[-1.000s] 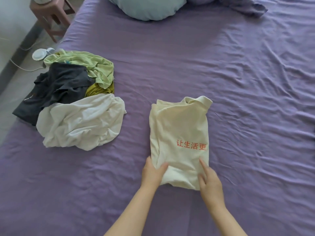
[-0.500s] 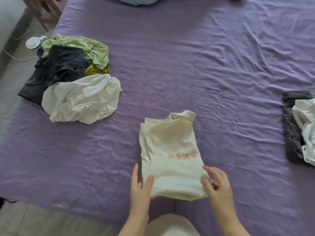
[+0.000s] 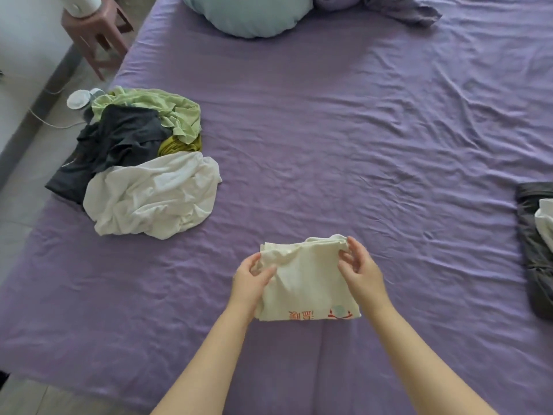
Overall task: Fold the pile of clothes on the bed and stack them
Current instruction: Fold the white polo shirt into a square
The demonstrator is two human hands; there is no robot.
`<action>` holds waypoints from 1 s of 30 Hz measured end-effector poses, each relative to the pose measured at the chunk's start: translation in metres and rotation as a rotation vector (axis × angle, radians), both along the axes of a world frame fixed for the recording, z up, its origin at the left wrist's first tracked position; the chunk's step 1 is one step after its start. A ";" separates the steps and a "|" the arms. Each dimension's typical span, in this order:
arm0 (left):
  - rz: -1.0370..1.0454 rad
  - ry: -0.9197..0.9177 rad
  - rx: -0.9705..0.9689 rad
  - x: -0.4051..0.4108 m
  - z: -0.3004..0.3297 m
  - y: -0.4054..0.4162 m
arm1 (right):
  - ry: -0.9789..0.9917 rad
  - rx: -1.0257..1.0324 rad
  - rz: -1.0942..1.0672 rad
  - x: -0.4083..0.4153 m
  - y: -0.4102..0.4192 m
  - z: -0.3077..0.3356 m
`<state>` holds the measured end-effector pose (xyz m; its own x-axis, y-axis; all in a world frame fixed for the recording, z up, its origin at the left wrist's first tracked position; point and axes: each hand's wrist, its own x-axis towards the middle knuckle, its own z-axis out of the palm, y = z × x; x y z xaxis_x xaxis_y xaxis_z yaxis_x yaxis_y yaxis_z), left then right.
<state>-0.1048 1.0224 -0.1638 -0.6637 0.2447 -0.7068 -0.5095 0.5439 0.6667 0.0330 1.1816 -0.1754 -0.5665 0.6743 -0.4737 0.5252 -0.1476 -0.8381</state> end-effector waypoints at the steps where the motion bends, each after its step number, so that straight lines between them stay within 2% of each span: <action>1: -0.150 0.113 -0.171 -0.002 -0.009 -0.001 | -0.079 0.113 0.072 -0.002 0.000 -0.008; 3: -0.323 0.239 -0.408 -0.003 -0.023 -0.003 | -0.269 0.320 0.186 -0.002 -0.003 -0.025; 4: -0.323 0.202 -0.431 -0.003 -0.029 -0.004 | -0.330 0.334 0.185 -0.001 -0.004 -0.031; 7: -0.194 0.060 -0.354 -0.001 -0.043 0.002 | -0.331 0.152 0.015 -0.007 -0.012 -0.041; 10: -0.047 0.002 -0.272 -0.003 -0.056 0.007 | -0.319 0.125 -0.099 -0.018 -0.021 -0.045; 13: 0.094 -0.159 -0.159 -0.006 -0.058 0.007 | -0.414 0.006 -0.188 -0.025 -0.015 -0.044; 15: 0.114 -0.206 -0.121 -0.007 -0.056 0.005 | -0.483 -0.074 -0.190 -0.024 -0.007 -0.039; 21: -0.028 -0.218 -0.074 -0.002 -0.037 0.017 | -0.340 -0.178 -0.262 0.002 0.016 -0.018; 30: -0.196 -0.313 0.158 0.063 0.010 0.115 | -0.196 -0.059 -0.405 0.101 0.107 0.019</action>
